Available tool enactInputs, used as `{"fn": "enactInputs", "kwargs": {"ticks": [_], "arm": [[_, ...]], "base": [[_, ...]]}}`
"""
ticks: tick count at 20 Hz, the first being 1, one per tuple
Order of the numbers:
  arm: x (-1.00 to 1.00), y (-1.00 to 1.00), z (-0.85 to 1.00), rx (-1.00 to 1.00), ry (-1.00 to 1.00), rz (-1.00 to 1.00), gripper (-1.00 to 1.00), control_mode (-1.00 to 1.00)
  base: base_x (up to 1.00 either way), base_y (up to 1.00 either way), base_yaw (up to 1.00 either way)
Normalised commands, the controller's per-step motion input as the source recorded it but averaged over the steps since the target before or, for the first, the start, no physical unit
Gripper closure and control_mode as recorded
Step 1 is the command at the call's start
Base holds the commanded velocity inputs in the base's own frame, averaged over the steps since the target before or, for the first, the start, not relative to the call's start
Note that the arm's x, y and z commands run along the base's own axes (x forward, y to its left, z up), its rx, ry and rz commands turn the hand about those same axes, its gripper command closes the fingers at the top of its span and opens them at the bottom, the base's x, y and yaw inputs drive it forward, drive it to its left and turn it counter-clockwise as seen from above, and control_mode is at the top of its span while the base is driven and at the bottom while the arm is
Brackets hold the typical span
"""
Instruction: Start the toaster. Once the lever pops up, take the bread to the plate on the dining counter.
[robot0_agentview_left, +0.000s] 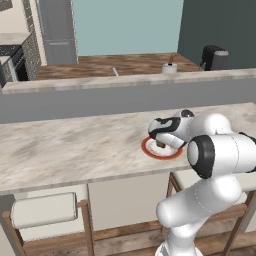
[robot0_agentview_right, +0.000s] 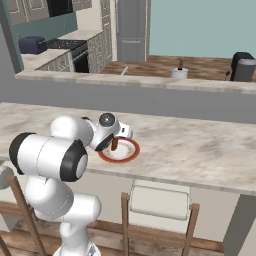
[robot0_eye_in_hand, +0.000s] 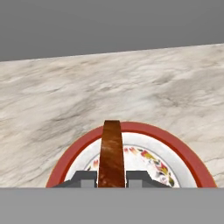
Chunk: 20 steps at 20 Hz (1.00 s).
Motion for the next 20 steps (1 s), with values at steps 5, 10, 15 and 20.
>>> {"fn": "enactInputs", "kwargs": {"ticks": [5, 10, 15, 20], "arm": [[0.0, 0.0, 0.0, 0.0, 0.0, 0.0, 1.0, -1.0], [0.0, 0.01, 0.0, 0.0, 0.0, 0.0, -1.0, -1.0], [0.0, 0.0, 0.0, 0.0, 0.0, 0.0, -1.0, -1.0], [0.0, 0.0, 0.0, 0.0, 0.0, 0.0, -1.0, -1.0]], "base": [[0.0, 0.0, 0.0], [0.0, 0.0, 0.0], [0.0, 0.0, 0.0], [0.0, 0.0, 0.0]]}}
